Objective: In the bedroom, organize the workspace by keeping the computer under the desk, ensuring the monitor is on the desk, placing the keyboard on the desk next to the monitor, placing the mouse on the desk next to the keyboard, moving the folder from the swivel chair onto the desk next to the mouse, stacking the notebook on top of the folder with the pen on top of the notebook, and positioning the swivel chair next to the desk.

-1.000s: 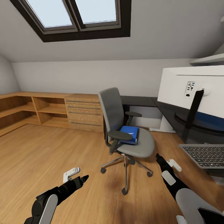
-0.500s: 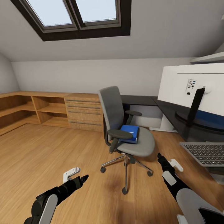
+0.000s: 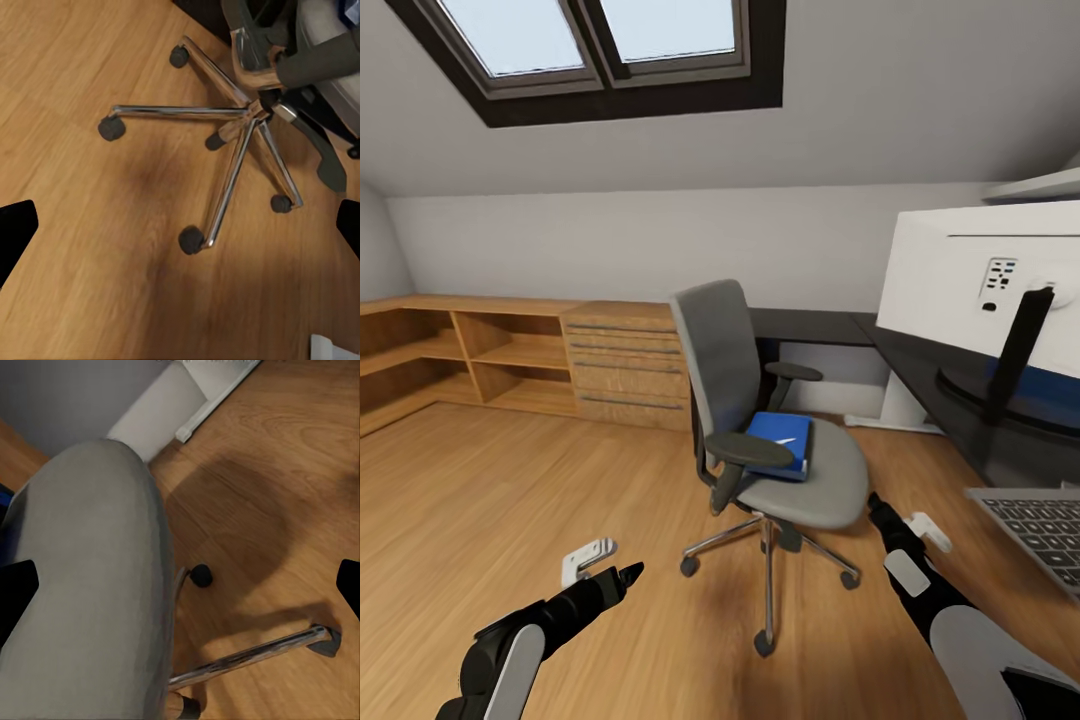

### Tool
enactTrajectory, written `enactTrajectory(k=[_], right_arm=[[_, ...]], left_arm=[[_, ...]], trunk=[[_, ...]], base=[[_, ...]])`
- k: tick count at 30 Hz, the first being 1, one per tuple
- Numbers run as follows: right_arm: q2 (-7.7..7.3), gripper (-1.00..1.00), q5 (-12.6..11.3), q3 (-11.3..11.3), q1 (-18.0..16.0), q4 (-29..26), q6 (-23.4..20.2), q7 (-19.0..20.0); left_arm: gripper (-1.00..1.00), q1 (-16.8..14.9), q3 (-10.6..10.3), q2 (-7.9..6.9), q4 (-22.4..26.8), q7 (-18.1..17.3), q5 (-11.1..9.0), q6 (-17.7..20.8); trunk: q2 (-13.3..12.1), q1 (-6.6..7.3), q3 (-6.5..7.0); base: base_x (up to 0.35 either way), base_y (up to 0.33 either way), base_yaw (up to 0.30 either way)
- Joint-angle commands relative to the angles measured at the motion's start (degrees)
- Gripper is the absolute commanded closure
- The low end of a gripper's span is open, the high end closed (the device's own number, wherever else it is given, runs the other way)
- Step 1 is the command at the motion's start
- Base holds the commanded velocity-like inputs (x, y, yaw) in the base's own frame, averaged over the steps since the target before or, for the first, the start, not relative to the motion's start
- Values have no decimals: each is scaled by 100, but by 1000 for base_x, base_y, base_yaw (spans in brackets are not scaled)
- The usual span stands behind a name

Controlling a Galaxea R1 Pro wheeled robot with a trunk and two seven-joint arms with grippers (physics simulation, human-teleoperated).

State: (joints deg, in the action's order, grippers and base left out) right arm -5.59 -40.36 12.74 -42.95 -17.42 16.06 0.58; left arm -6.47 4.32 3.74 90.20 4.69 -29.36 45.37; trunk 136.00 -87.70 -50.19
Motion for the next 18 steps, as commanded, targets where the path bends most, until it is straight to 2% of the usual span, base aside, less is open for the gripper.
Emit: enactTrajectory(k=[1, 10, 18], right_arm=[[-15, -100, -62, -15, -3, 2, 15, 5], [-47, -100, -69, -17, -3, 2, 11, 14], [-38, -100, -64, -17, -1, -21, 43, 21]], left_arm=[[-100, -4, 7, 4, 7, 49, -61, 32], [-100, -4, 16, 4, 2, 49, -61, 33], [-100, -4, 16, 4, -6, 49, -61, 33]], trunk=[[2, -2, -6], [2, -2, -6], [2, -2, -6]], base=[[220, 0, 0], [152, 0, 0], [16, 0, 0]])
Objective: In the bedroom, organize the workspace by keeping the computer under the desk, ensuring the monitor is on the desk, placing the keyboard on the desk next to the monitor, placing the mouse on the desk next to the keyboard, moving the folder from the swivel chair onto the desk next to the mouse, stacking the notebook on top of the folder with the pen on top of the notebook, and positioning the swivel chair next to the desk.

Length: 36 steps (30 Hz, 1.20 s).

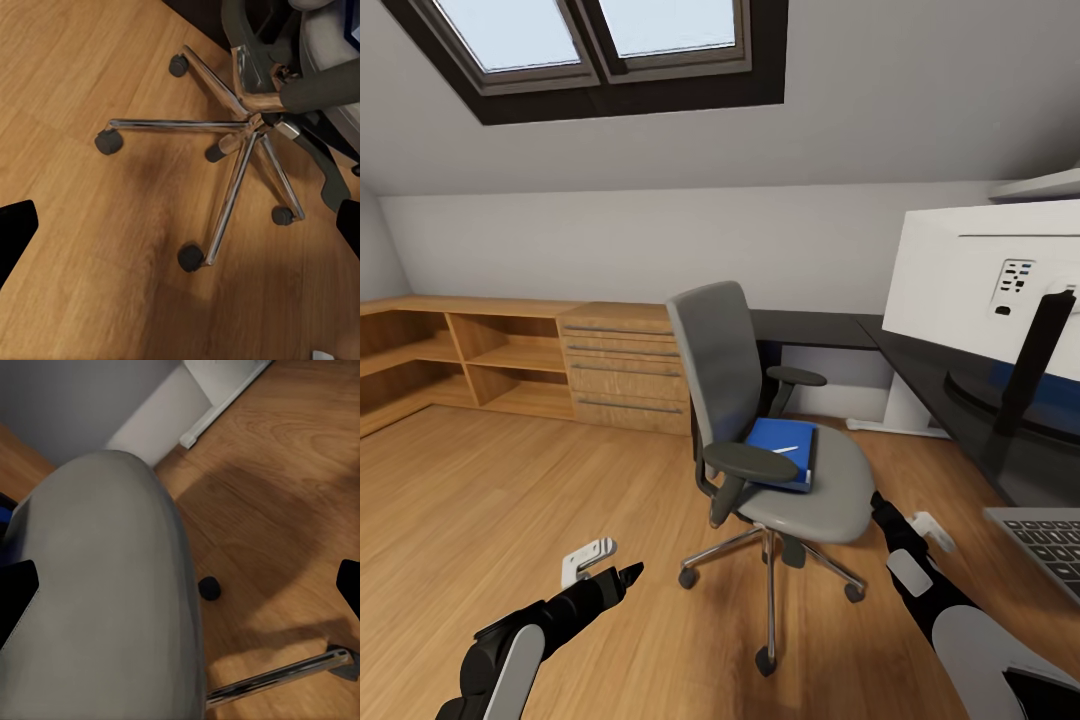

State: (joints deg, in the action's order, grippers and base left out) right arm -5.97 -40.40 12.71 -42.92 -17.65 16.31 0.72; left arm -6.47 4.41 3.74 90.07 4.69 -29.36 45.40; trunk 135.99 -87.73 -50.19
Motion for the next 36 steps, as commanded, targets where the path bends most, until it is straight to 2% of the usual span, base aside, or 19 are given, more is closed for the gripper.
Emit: enactTrajectory(k=[1, 7, 16, 23, 36], right_arm=[[-1, -100, -61, -14, -4, 3, 19, 8], [-1, -100, -59, -14, -2, 8, 21, 8], [-1, -100, -64, -14, -2, 9, 21, 8], [-1, -100, -65, -14, 1, 8, 14, 8], [-8, -100, -80, -8, 3, 16, -11, 12]], left_arm=[[-100, -4, 7, 4, 7, 49, -61, 31], [-100, -4, 7, 4, 10, 49, -61, 31], [-100, -4, 24, 4, 10, 49, -61, 22], [-100, -4, 24, 4, 10, 49, -61, 23], [-100, -4, 25, 4, 2, 49, -59, 22]], trunk=[[3, 1, -6], [3, 1, -6], [3, 1, -6], [3, 1, -6], [3, 1, -6]], base=[[0, 0, 0], [1, 1, -15], [141, 113, -145], [24, 7, -8], [146, 0, 0]])
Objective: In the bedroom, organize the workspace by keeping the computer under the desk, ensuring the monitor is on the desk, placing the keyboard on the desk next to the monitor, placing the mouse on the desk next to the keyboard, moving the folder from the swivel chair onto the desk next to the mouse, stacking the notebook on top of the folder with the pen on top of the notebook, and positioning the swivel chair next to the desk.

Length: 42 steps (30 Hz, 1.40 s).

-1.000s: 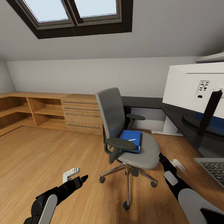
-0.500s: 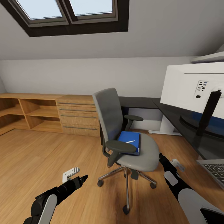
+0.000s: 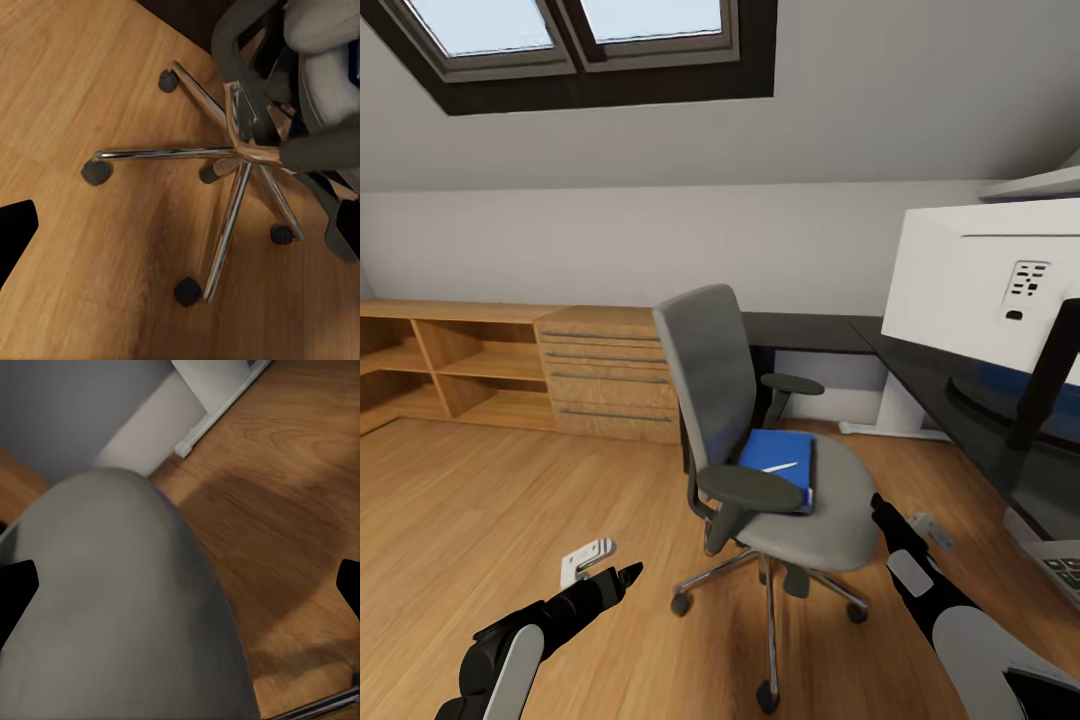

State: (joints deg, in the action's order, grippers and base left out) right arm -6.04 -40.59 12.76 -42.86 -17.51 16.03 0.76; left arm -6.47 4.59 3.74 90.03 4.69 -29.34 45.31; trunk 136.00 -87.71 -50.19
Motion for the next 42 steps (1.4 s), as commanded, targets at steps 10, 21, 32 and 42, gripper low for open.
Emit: enactTrajectory(k=[10, 21, 32, 42], right_arm=[[-82, -100, -458, -2, -5, 11, -630, 17], [-97, -100, -502, -7, -5, 4, -663, 21], [-82, -100, -502, -11, -4, -6, -651, 21], [-82, -100, -502, -11, -4, 1, -645, 24]], left_arm=[[-100, -4, 7, 4, 6, 49, -56, 31], [-100, -4, 7, 4, 5, 49, -56, 32], [-100, -4, 14, 0, -3, 52, -58, 39], [-100, -4, 16, -4, -3, 54, -54, 40]], trunk=[[2, -1, -6], [2, -1, -6], [2, -1, -6], [2, -1, -6]], base=[[24, 0, 0], [108, 0, 0], [107, 0, 0], [10, 0, 102]])
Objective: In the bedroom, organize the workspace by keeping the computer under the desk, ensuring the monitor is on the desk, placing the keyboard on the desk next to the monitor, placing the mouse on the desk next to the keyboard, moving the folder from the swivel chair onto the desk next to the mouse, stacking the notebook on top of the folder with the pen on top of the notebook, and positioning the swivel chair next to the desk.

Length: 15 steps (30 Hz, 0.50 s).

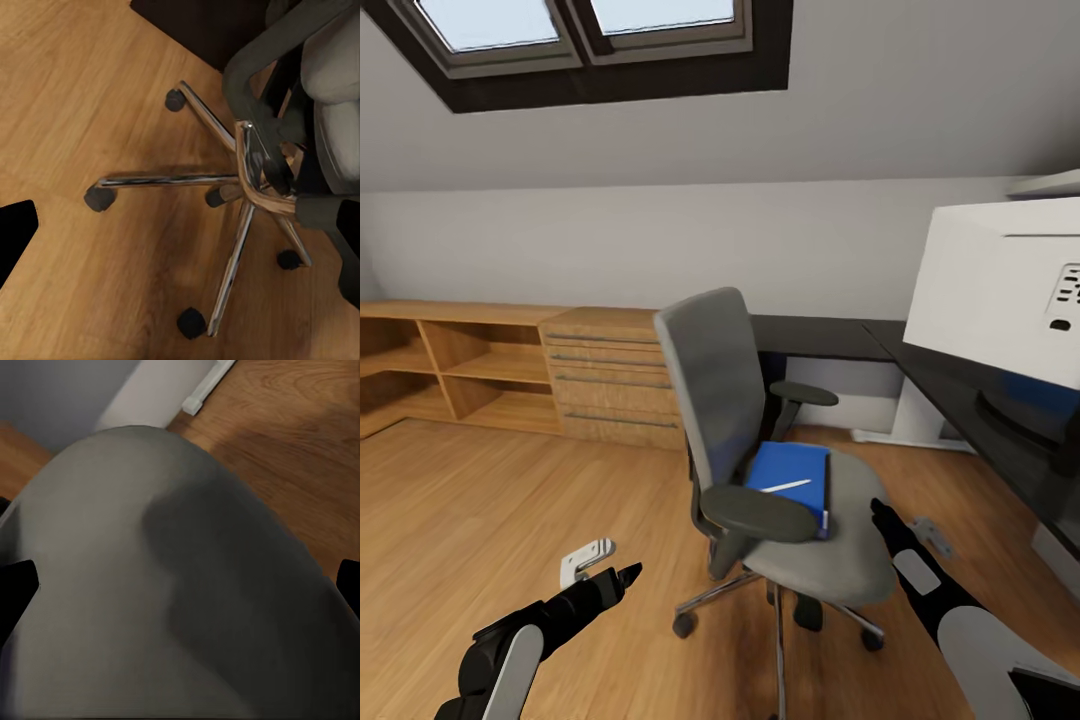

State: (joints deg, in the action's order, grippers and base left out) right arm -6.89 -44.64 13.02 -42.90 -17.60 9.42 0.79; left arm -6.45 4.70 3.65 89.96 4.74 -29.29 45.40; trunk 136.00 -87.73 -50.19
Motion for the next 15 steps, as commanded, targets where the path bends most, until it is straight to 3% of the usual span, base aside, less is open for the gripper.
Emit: enactTrajectory(k=[1, 15], right_arm=[[3, -100, -97, -36, 0, 9, 16, 21], [7, -100, -97, -36, 0, 9, 16, 26]], left_arm=[[-100, -6, 5, 5, 4, 51, -59, 31], [-100, -6, 5, 13, -4, 53, -68, 31]], trunk=[[2, 1, -7], [2, 1, -39]], base=[[1, 0, 166], [0, 0, 195]])
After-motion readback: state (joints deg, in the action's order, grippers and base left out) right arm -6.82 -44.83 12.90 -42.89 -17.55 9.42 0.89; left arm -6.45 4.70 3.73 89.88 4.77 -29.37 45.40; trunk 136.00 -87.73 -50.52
